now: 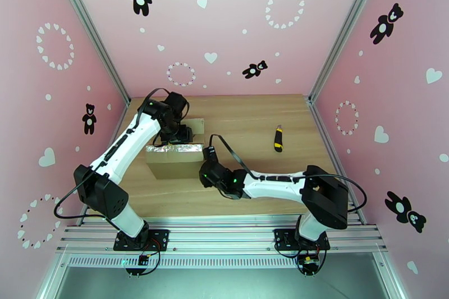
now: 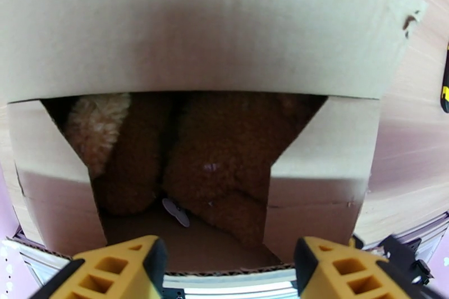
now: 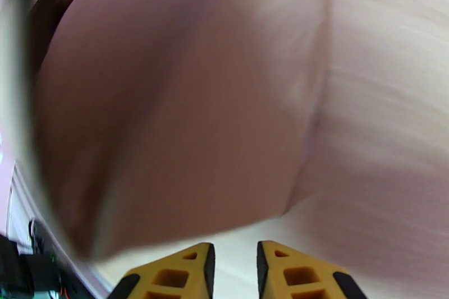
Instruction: Unpack the express box
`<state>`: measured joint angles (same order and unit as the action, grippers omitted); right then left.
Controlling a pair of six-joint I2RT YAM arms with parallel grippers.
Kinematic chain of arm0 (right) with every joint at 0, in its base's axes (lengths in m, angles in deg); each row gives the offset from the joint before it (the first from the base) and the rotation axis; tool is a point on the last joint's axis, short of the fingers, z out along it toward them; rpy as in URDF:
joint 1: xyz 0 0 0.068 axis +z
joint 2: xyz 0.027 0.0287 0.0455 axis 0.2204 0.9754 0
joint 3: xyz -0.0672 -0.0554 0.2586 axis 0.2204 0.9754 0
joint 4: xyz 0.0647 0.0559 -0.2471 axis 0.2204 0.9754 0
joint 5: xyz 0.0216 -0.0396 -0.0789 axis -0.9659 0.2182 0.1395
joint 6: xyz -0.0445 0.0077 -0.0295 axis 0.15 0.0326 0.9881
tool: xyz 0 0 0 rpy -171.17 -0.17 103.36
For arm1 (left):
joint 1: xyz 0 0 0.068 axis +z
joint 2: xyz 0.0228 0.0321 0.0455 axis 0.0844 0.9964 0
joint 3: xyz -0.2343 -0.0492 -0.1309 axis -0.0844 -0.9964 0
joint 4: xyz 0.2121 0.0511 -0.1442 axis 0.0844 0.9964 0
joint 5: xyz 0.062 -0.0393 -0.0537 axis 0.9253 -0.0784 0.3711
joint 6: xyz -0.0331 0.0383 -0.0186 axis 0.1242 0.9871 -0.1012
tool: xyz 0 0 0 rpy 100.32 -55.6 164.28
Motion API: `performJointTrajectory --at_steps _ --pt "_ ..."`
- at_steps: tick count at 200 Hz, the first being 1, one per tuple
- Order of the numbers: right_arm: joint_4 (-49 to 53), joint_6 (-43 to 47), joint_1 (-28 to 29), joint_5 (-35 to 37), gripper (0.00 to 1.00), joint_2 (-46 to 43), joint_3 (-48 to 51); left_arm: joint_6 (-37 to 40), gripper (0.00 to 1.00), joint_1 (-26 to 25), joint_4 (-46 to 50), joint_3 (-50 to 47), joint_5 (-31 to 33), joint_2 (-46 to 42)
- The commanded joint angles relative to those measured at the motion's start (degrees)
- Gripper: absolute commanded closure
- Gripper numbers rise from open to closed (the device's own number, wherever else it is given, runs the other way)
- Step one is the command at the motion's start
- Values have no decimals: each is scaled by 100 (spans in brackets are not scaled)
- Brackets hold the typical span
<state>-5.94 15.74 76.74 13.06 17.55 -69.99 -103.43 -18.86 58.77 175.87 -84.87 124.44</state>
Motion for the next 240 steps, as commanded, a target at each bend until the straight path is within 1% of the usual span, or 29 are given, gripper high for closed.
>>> performJointTrajectory --at_steps 1,28,51,74,103,153,192,240 --pt "-312 122 -229 -130 73 250 -353 25 34 42 -128 97 -76 -82" --pt "-325 282 -371 -336 72 242 -460 74 34 115 -173 212 -46 44" --pt "-294 334 -371 -214 69 114 -376 115 34 279 -283 213 -188 65" --pt "-278 392 -405 -151 66 368 -579 165 34 349 -349 221 -285 80" --pt "-322 415 -553 -224 66 763 -802 277 34 349 -279 246 -312 125" --pt "-419 467 -945 -340 66 1002 -922 412 36 357 -190 199 -431 55" --pt "-416 500 -1165 -505 66 1285 -1230 450 37 359 -178 178 -789 44" --pt "-357 439 -1200 -605 66 1469 -1539 484 37 364 -199 99 -1074 -41"
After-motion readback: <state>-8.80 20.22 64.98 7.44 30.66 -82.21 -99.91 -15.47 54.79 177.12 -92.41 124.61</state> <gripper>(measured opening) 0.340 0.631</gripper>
